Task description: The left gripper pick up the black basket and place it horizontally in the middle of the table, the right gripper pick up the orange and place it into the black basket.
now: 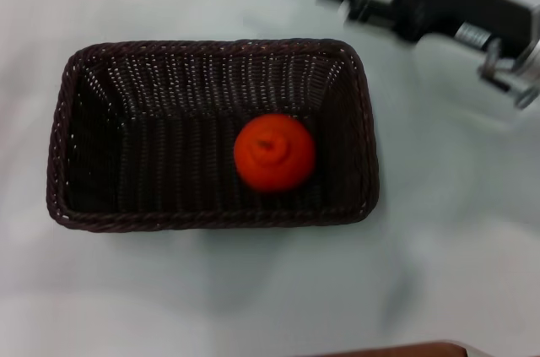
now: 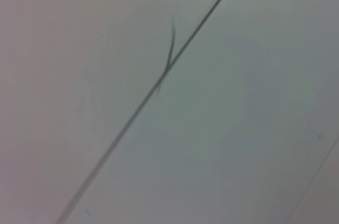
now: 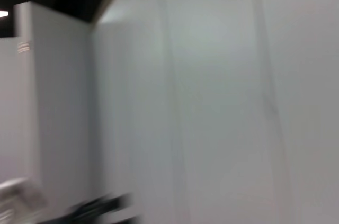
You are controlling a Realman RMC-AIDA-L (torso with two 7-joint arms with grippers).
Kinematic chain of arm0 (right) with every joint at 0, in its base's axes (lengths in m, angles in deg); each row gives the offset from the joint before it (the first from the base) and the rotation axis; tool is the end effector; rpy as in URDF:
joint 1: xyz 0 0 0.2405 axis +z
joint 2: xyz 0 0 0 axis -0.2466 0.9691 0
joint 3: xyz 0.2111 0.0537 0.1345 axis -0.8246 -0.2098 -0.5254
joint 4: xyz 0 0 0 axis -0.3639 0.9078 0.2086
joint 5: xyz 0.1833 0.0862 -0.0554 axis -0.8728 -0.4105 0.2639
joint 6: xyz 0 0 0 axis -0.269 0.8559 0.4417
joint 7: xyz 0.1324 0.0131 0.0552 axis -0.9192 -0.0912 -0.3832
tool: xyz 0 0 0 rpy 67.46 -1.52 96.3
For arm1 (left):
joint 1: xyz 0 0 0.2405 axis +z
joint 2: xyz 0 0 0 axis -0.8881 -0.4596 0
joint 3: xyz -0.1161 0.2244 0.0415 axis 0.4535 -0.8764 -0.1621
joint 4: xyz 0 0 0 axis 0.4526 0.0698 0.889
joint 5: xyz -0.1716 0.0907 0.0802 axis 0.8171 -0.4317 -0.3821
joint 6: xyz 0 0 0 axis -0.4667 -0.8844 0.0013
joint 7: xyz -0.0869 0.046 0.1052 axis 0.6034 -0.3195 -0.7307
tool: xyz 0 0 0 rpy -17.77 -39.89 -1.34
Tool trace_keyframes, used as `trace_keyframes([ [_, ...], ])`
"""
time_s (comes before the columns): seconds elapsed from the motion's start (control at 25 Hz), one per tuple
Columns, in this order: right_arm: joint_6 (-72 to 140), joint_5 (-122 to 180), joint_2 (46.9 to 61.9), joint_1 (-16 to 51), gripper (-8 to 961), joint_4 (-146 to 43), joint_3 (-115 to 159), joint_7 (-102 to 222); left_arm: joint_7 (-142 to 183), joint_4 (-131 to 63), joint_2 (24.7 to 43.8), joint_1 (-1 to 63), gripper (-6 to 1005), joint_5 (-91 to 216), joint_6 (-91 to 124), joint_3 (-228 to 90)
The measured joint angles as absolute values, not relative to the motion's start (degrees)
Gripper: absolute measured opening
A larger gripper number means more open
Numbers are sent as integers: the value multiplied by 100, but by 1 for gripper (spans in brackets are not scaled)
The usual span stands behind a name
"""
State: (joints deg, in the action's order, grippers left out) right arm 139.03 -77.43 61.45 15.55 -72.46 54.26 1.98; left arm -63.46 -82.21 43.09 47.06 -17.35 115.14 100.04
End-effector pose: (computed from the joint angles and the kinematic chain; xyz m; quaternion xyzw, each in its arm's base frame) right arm 0.2306 0.3211 0.0034 -0.1332 -0.8566 -0.1844 0.4631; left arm -0.3299 0.2775 0.1030 -0.6846 -0.3974 -0.5001 0.3512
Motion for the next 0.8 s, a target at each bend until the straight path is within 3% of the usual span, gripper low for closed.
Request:
trace_keyframes([
  [0.28,13035,-9683,6203,1215,924,-6320,4564,1328,-9015,-7056,4317,5005,873,-826,11420,10059],
  [0.8,11331,-10390,6144,779,914,-6713,4369,-118,-10339,-6147,4319,5060,872,-174,11002,10055],
])
